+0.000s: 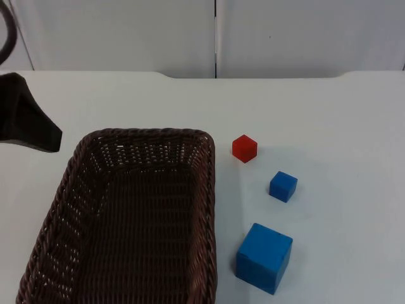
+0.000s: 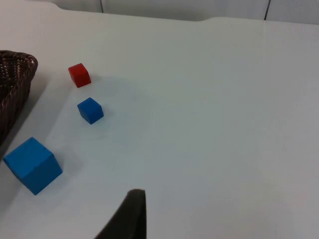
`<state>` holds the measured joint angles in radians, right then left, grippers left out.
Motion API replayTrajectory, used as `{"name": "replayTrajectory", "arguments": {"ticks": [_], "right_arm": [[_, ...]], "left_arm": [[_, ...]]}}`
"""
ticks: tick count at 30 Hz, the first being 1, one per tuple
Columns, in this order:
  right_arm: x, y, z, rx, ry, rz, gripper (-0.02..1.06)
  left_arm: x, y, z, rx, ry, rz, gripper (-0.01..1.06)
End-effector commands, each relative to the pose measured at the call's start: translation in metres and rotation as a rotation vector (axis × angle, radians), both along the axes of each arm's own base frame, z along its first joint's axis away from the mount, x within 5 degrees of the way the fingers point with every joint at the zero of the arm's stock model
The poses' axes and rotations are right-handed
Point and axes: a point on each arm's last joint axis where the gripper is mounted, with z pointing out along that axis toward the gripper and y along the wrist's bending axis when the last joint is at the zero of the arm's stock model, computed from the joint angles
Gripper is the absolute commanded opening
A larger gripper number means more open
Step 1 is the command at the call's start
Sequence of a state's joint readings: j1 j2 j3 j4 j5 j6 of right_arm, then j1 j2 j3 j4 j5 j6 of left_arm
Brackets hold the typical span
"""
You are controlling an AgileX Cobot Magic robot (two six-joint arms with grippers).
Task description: Pick up the basket with the left hand and place the largest block into the basket with the right hand.
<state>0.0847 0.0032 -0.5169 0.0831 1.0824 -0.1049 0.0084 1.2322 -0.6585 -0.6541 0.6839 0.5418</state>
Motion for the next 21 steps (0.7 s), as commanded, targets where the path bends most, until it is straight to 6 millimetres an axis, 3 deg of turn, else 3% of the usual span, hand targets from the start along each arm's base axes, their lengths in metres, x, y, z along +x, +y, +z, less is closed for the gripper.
{"name": "replayTrajectory", "arguments": {"ticks": [1, 12, 21], "right_arm": [[0.000, 0.000, -0.001, -0.006, -0.003, -0.005, 1.05], [0.000, 0.000, -0.001, -0.006, -0.003, -0.005, 1.05], [0.000, 0.000, -0.001, -0.006, -0.003, -0.005, 1.05]], "left_arm": [[0.008, 0.000, -0.004, -0.015, 0.009, 0.022, 1.05], [0.030, 0.001, -0.024, -0.011, 0.070, 0.048, 1.05], [0.045, 0.002, -0.061, -0.018, 0.183, 0.098, 1.05]]}}
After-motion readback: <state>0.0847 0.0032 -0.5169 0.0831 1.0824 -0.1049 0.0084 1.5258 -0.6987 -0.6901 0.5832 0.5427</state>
